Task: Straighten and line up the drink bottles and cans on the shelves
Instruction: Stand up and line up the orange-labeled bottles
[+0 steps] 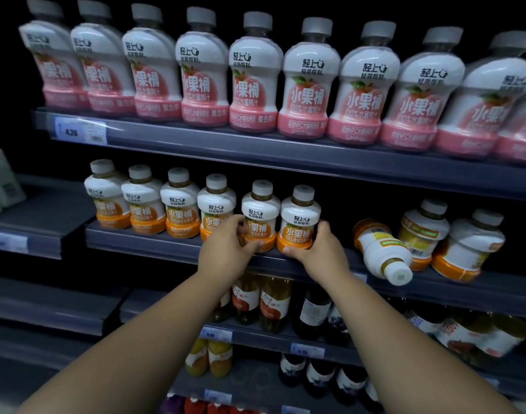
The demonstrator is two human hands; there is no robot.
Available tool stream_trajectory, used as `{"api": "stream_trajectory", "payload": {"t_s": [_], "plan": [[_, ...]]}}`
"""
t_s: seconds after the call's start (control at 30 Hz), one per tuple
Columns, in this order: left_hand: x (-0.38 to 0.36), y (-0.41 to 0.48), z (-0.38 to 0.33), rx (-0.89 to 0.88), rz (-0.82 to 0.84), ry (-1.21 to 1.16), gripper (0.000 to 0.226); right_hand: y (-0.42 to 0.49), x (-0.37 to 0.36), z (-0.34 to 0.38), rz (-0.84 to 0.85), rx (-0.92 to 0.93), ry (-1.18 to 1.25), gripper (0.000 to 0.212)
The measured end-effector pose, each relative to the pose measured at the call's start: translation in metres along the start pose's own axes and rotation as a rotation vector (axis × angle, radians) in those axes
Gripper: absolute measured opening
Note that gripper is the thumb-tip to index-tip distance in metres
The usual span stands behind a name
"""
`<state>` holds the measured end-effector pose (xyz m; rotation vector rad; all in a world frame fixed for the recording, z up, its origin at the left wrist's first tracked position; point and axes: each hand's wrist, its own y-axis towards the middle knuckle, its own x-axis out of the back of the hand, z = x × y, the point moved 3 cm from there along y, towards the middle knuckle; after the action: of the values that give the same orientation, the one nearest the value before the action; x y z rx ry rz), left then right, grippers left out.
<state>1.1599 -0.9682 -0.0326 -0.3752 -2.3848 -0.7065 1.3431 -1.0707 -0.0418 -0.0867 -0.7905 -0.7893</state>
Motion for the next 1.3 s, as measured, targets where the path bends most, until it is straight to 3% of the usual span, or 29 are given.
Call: {"api": "stream_trajectory", "payload": {"t_s": [0.23, 0.37, 0.63, 0.77, 0.9, 1.07, 1.2, 1.3], "plan": [[0.026, -0.008, 0.005, -0.074, 0.068, 0.015, 0.058, -0.011, -0.009, 0.017, 0.009, -0.034, 0.06, 0.077], [0.02, -0.014, -0.007, -0.171, 0.153, -0.036, 0.057, -0.04, 0.009, 0.019, -0.128, -0.038, 0.09, 0.095], [-0.034, -0.035, -0.07, -0.358, 0.292, -0.125, 0.065, -0.085, 0.093, -0.002, -0.474, 0.017, 0.186, 0.059], [-0.071, -0.043, -0.101, -0.381, 0.3, -0.139, 0.07, -0.082, 0.132, -0.046, -0.606, -0.029, 0.207, 0.057], [-0.111, -0.046, -0.134, -0.359, 0.271, -0.175, 0.086, -0.068, 0.154, -0.092, -0.576, -0.05, 0.267, 0.051], [-0.16, -0.051, -0.165, -0.355, 0.208, -0.198, 0.101, -0.05, 0.154, -0.133, -0.458, -0.053, 0.395, 0.059], [-0.178, -0.051, -0.168, -0.357, 0.117, -0.215, 0.09, -0.038, 0.143, -0.15, -0.387, -0.068, 0.44, 0.06], [-0.174, -0.05, -0.164, -0.331, 0.089, -0.207, 0.084, -0.03, 0.136, -0.152, -0.369, -0.091, 0.426, 0.072]]}}
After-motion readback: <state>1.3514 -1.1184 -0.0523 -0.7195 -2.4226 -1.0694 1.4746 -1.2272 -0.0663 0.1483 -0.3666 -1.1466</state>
